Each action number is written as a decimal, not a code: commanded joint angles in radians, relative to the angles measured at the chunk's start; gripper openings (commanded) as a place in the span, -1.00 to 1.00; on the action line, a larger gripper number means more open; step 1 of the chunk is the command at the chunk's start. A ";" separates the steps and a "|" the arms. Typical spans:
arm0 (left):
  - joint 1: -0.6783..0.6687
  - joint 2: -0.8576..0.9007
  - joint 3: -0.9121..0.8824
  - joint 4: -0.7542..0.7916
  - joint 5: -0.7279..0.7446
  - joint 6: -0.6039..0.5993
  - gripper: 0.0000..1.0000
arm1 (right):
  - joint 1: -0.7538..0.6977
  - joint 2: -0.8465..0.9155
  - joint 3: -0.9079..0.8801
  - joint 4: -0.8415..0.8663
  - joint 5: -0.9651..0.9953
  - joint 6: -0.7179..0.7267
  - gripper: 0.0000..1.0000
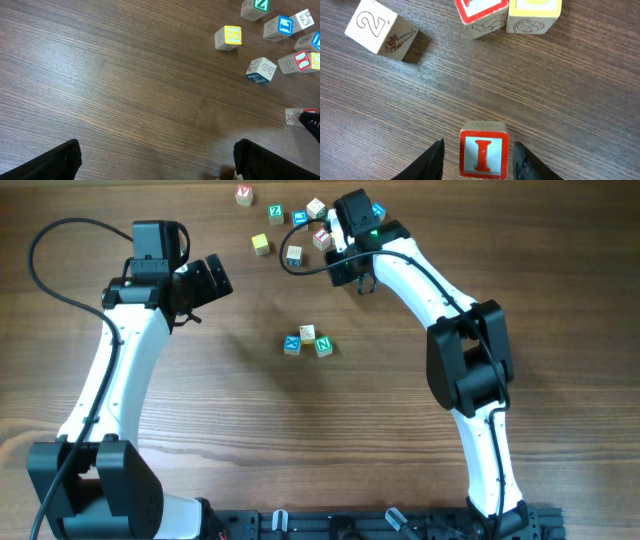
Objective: Form a circle
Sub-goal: 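Close the right gripper on the red I block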
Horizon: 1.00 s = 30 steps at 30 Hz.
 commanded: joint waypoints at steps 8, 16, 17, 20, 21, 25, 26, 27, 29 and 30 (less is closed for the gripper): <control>0.004 0.003 0.000 0.003 -0.009 -0.009 1.00 | 0.003 0.003 -0.003 -0.013 0.006 0.019 -0.22; 0.004 0.003 0.000 0.003 -0.009 -0.009 1.00 | 0.003 0.003 -0.011 -0.021 0.010 0.019 -0.20; 0.004 0.003 0.000 0.003 -0.009 -0.009 1.00 | 0.003 0.003 -0.014 -0.016 0.017 0.019 -0.18; 0.004 0.003 0.000 0.003 -0.009 -0.009 1.00 | 0.003 0.003 -0.016 -0.001 0.022 0.019 -0.17; 0.004 0.003 0.000 0.003 -0.009 -0.008 1.00 | 0.003 0.003 -0.016 0.006 0.021 0.019 -0.17; 0.004 0.003 0.000 0.003 -0.009 -0.009 1.00 | 0.003 0.003 -0.017 0.013 0.021 0.026 -0.12; 0.004 0.003 0.000 0.003 -0.009 -0.009 1.00 | 0.003 0.003 -0.017 0.007 0.020 0.028 -0.13; 0.004 0.003 0.000 0.003 -0.009 -0.009 1.00 | 0.003 0.003 -0.018 0.004 0.021 0.031 -0.13; 0.004 0.003 0.000 0.003 -0.009 -0.009 1.00 | 0.003 0.008 -0.018 0.003 0.021 0.031 -0.13; 0.004 0.003 0.000 0.003 -0.009 -0.009 1.00 | 0.003 0.010 -0.018 0.006 0.021 0.031 -0.12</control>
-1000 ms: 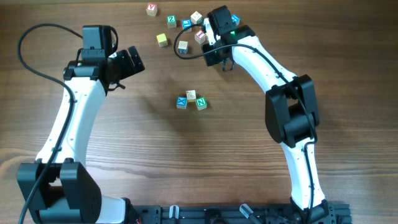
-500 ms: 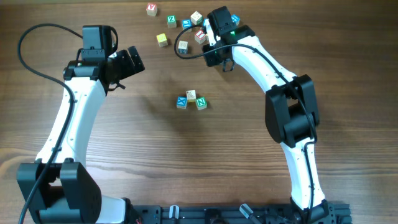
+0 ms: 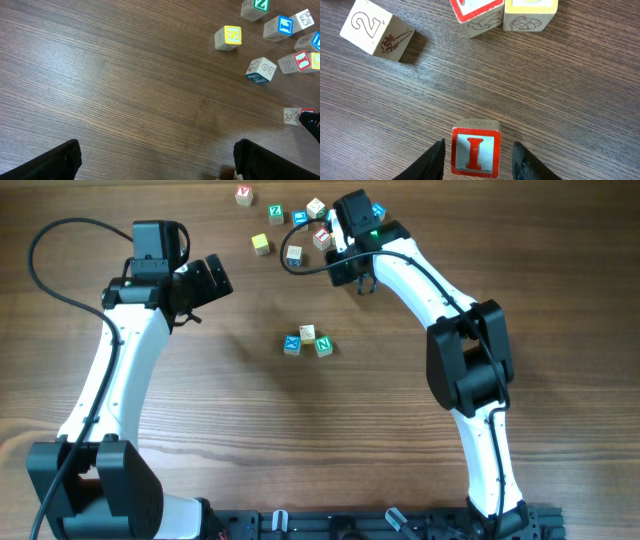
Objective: Form a circle
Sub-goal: 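Close the right gripper on the red I block, then carry the red I block down toward the placed blocks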
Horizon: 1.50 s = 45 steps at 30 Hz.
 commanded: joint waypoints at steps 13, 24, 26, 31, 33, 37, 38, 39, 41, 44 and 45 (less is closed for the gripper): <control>0.004 0.003 0.000 0.003 -0.009 -0.008 1.00 | 0.003 0.034 -0.014 -0.001 0.006 0.029 -0.12; 0.004 0.003 0.000 0.003 -0.009 -0.008 1.00 | 0.003 0.042 -0.013 0.005 0.010 0.029 -0.25; 0.004 0.003 0.000 0.003 -0.009 -0.008 1.00 | 0.003 0.042 -0.013 0.002 0.010 0.029 -0.26; 0.004 0.003 0.000 0.003 -0.009 -0.008 1.00 | 0.003 0.026 -0.011 0.000 0.010 0.037 -0.39; 0.004 0.003 0.000 0.003 -0.009 -0.008 1.00 | 0.003 0.000 -0.011 -0.004 0.010 0.037 -0.39; 0.004 0.003 0.000 0.003 -0.009 -0.008 1.00 | 0.003 -0.101 -0.011 -0.042 0.011 0.036 -0.40; 0.004 0.003 0.000 0.003 -0.009 -0.008 1.00 | 0.003 -0.129 -0.011 -0.056 0.010 0.037 -0.40; 0.004 0.003 0.000 0.003 -0.009 -0.008 1.00 | 0.004 -0.156 -0.011 -0.076 0.009 0.041 -0.41; 0.004 0.003 0.000 0.003 -0.009 -0.008 1.00 | 0.005 -0.240 -0.011 -0.157 -0.012 0.082 -0.41; 0.004 0.003 0.000 0.003 -0.009 -0.008 1.00 | 0.009 -0.315 -0.011 -0.248 -0.077 0.113 -0.47; 0.004 0.003 0.000 0.003 -0.009 -0.008 1.00 | 0.014 -0.341 -0.011 -0.289 -0.092 0.146 -0.51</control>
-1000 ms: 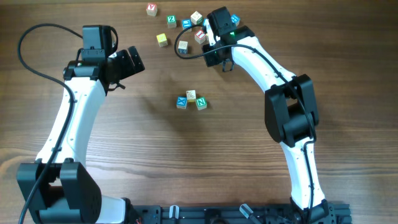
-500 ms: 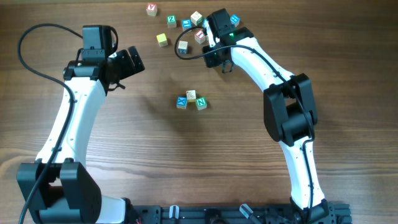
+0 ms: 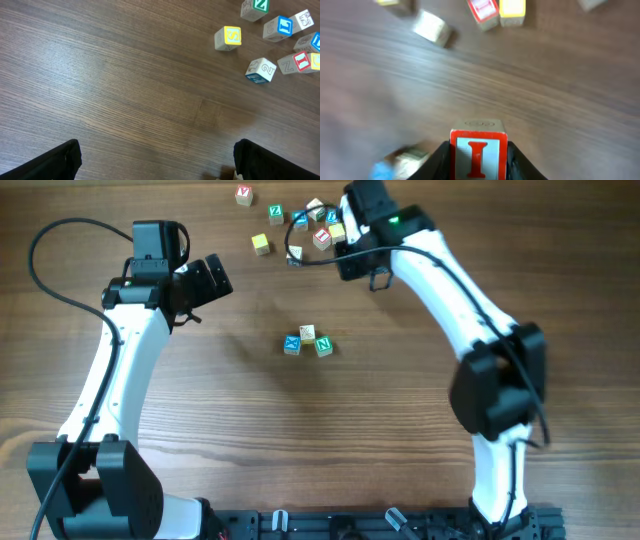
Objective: Form a circle
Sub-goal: 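Carry the red I block down toward the placed blocks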
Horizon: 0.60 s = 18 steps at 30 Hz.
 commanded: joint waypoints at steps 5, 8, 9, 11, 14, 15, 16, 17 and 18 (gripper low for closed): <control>0.004 0.003 0.000 0.003 -0.009 -0.009 1.00 | 0.060 -0.110 0.005 -0.251 -0.074 0.176 -0.52; 0.004 0.003 0.000 0.003 -0.009 -0.008 1.00 | 0.116 -0.104 0.002 -0.349 -0.074 0.208 -0.52; 0.004 0.003 0.000 0.003 -0.009 -0.009 1.00 | 0.137 -0.103 -0.003 -0.365 -0.073 0.222 -0.52; 0.004 0.003 0.000 0.003 -0.009 -0.009 1.00 | 0.184 -0.103 -0.017 -0.386 -0.072 0.244 -0.51; 0.004 0.003 0.000 0.003 -0.009 -0.009 1.00 | 0.258 -0.103 -0.069 -0.380 -0.065 0.330 -0.51; 0.004 0.003 0.000 0.003 -0.009 -0.009 1.00 | 0.282 -0.103 -0.090 -0.368 -0.058 0.364 -0.52; 0.004 0.003 0.000 0.003 -0.009 -0.009 1.00 | 0.302 -0.103 -0.115 -0.346 -0.048 0.399 -0.55; 0.004 0.003 0.000 0.003 -0.009 -0.009 1.00 | 0.322 -0.103 -0.142 -0.322 -0.035 0.436 -0.63; 0.004 0.003 0.000 0.003 -0.009 -0.009 1.00 | 0.341 -0.103 -0.167 -0.296 -0.023 0.476 -0.73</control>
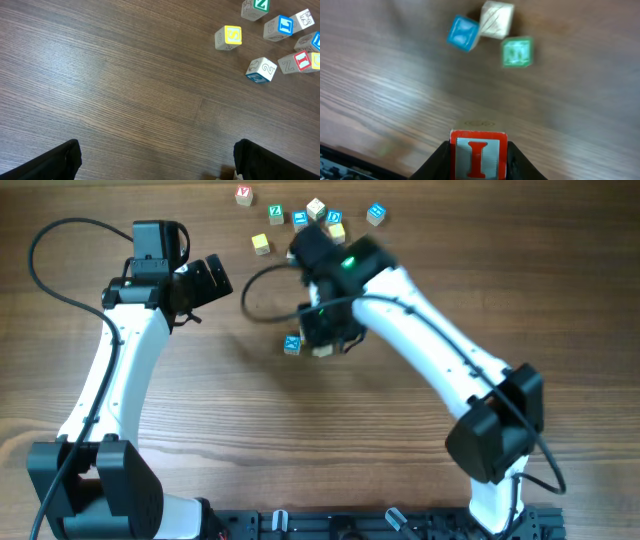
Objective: Form a circle
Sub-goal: 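Carry the red I block down toward the placed blocks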
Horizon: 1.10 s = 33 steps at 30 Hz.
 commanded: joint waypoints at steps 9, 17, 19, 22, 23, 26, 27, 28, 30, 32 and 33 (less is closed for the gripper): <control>0.004 0.003 0.000 0.003 -0.009 -0.009 1.00 | 0.132 0.011 -0.314 0.328 0.121 0.411 -0.91; 0.004 0.003 0.000 0.003 -0.009 -0.008 1.00 | 0.132 0.011 -0.447 0.500 0.190 0.531 -0.91; 0.004 0.003 0.000 0.003 -0.009 -0.008 1.00 | 0.132 0.011 -0.463 0.522 0.224 0.531 -0.91; 0.004 0.003 0.000 0.003 -0.009 -0.008 1.00 | 0.132 0.011 -0.472 0.540 0.246 0.531 -0.91; 0.004 0.003 0.000 0.003 -0.009 -0.009 1.00 | 0.132 0.011 -0.472 0.548 0.246 0.531 -0.88; 0.004 0.003 0.000 0.003 -0.009 -0.008 1.00 | 0.132 0.011 -0.472 0.577 0.247 0.531 -0.82; 0.004 0.003 0.000 0.003 -0.009 -0.009 1.00 | 0.132 0.011 -0.472 0.582 0.250 0.531 -0.82; 0.004 0.003 0.000 0.003 -0.009 -0.009 1.00 | 0.132 0.011 -0.472 0.586 0.250 0.531 -0.82; 0.004 0.003 0.000 0.003 -0.009 -0.009 1.00 | 0.132 0.011 -0.472 0.587 0.250 0.531 -0.82; 0.004 0.003 0.000 0.003 -0.009 -0.008 1.00 | 0.132 0.011 -0.472 0.589 0.254 0.532 -0.82; 0.004 0.003 0.000 0.003 -0.009 -0.009 1.00 | 0.132 0.011 -0.472 0.597 0.254 0.532 -0.82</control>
